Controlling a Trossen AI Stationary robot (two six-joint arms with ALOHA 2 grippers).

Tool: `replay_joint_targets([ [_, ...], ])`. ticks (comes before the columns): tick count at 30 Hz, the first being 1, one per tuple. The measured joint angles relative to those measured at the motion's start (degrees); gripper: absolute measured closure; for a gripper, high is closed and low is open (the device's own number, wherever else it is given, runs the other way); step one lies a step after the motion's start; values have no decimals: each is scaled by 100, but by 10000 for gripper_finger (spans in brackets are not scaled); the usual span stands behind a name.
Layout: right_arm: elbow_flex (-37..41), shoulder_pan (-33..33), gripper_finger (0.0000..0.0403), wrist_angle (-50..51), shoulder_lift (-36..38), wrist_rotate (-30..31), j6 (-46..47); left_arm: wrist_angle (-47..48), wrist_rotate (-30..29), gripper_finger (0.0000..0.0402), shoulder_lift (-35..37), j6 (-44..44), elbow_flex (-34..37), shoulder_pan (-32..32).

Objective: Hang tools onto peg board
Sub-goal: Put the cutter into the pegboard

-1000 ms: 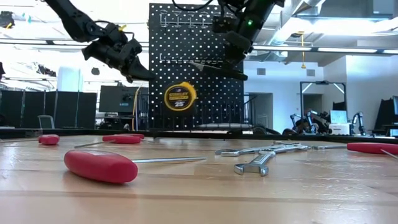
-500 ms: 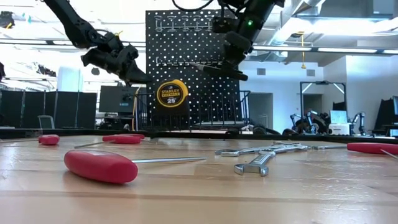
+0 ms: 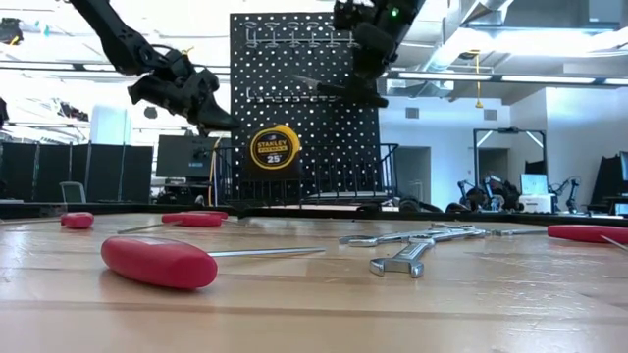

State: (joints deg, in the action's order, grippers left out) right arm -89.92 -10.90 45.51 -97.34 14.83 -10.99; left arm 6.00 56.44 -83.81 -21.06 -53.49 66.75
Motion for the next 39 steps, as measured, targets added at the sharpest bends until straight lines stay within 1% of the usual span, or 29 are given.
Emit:
replay_joint_targets([
  [4, -160, 123, 235, 94, 0, 0, -3, 307, -3, 346, 182, -142, 11, -158],
  [13, -248, 245, 235, 213, 0, 5, -17, 300, 228, 346, 234, -159, 13, -486],
  [20, -248, 253, 235, 216, 0, 7, -14, 185, 241, 346, 159, -205, 13, -400],
  [25, -248, 276, 235, 199, -10, 5, 5, -236, 315, 346, -142, -195, 0, -210],
  [28, -248, 304, 235, 200, -28, 5, 3, -644, 386, 345, -423, -54, -22, -124],
  [34, -248, 281, 235, 207, -31, -4, 3, -1357, 437, 312, -825, 336, -33, -27],
  [39, -250, 34, 235, 140, -128, -433, 3, -1649, 265, 284, -909, 736, 0, 97],
])
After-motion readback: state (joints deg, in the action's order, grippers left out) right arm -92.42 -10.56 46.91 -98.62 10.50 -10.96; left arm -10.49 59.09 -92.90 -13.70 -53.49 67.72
